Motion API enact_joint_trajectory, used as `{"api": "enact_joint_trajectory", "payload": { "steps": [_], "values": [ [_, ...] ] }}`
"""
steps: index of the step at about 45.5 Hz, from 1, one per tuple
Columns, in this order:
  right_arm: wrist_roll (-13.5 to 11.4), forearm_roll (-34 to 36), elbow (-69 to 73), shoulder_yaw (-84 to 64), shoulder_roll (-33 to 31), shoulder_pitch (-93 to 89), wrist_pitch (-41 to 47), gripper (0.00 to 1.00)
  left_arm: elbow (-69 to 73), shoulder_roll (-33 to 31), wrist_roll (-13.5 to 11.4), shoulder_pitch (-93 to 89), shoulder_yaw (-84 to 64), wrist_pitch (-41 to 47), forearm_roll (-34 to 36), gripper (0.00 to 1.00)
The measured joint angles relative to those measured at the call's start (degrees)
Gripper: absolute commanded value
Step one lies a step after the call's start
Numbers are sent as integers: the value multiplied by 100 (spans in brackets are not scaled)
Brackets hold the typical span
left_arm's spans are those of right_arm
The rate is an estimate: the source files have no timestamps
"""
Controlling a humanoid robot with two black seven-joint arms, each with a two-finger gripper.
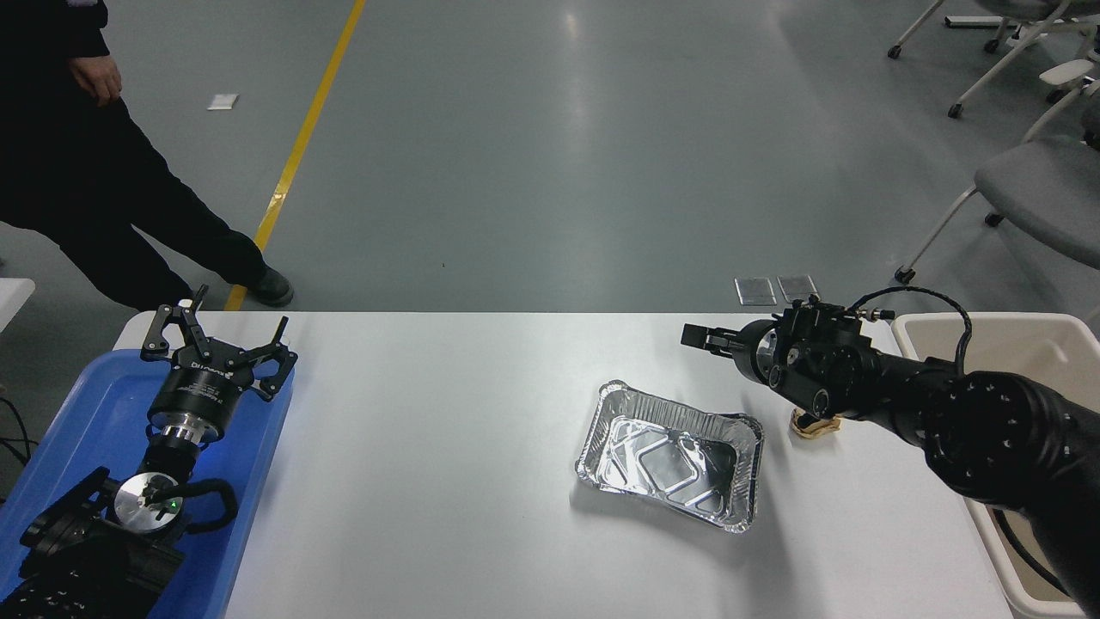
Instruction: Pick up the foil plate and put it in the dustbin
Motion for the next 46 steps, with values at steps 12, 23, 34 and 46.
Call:
{"api": "enact_joint_trajectory", "payload": {
  "steps": [12,23,34,46],
  "values": [
    [1,169,1713,-89,-215,1353,256,100,0,1,-1,0,0,0,-2,99],
    [0,901,3371,-796,-496,2985,674,100,0,1,5,0,0,0,0,99],
    [0,1449,4252,-1469,-601,4371,2033,100,0,1,6,0,0,0,0,99],
    [1,1637,4863,-2018,-661,5856,3254,100,0,1,5,0,7,0,0,99]
  ]
}}
